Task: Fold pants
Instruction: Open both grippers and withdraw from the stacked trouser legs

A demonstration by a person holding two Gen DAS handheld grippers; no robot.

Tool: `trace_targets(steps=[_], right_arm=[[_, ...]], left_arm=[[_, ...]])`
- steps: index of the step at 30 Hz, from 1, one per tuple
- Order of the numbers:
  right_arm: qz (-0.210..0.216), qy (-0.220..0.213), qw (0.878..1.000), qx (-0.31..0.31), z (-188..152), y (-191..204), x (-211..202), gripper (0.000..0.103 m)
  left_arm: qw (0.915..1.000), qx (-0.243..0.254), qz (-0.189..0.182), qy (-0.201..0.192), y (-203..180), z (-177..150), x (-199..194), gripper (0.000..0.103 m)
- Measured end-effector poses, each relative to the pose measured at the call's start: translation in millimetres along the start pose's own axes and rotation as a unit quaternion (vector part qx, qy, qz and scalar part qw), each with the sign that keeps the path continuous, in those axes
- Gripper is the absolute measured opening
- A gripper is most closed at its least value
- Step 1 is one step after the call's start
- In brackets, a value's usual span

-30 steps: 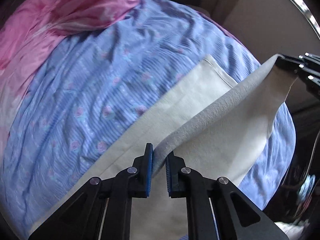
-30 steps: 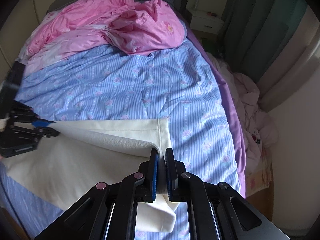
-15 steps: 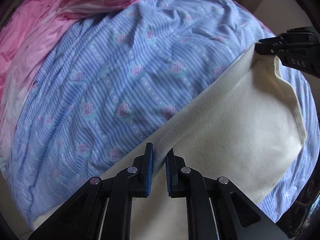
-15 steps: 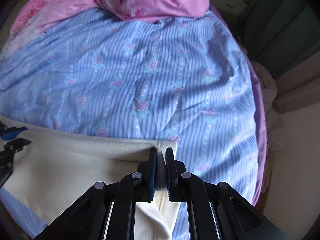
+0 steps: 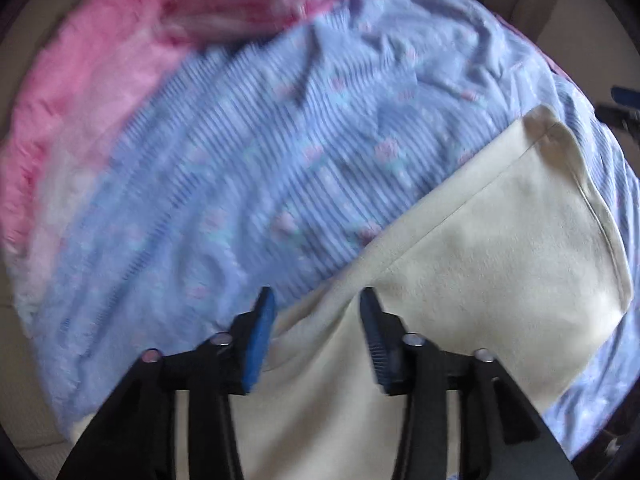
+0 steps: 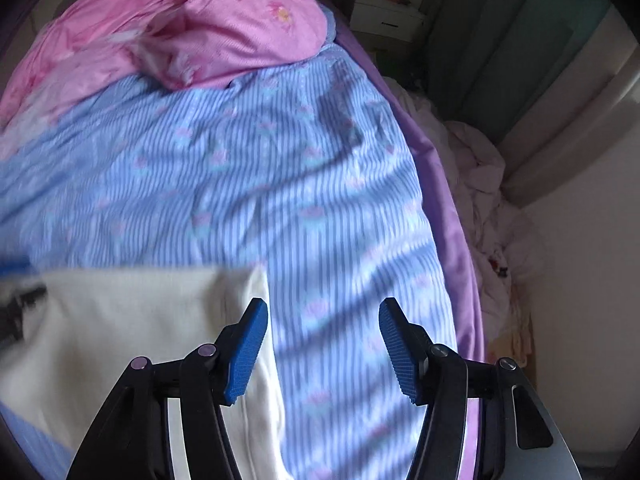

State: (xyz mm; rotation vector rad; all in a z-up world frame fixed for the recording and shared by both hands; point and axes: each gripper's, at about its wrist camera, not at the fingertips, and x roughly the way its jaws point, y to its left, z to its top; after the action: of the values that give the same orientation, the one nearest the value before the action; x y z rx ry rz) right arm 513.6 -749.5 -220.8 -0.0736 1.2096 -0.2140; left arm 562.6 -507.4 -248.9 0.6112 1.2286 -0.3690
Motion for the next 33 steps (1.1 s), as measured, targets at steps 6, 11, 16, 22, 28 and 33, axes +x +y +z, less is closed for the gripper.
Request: trace_targets(steps=[6, 11, 16, 22, 28, 33], right_arm=[[0.059, -0.043, 0.997, 0.0, -51, 31, -57, 0.058], [0.098, -0.05, 0.994, -0.024, -95, 83, -101, 0.058], [0.12, -0.045, 0.99, -0.057, -137, 146, -137, 0.058], [0.181, -0.042, 0.981, -0.055, -161, 224, -178, 0.059], [0.194, -0.081, 0.973, -0.09, -161, 322, -229, 0.059], [0.185, -0.105, 0.973, -0.092, -160, 406, -267, 0.063]], left_arm=[[0.9958, -0.006, 0.001, -0.091, -7, -53, -74, 0.062], [0.9938, -0.038, -0.043, -0.095, -10, -129, -115, 0.064], [0.9856, -0.141, -0.051, -0.078, 26, -224, -139, 0.064], [0.9611, -0.262, -0.017, -0.085, 101, -320, -169, 0.065], [0.9358, -0.33, 0.015, -0.123, 190, -407, -199, 0.07], [0.9362, -0.32, 0.018, -0.145, 253, -459, -204, 0.07]])
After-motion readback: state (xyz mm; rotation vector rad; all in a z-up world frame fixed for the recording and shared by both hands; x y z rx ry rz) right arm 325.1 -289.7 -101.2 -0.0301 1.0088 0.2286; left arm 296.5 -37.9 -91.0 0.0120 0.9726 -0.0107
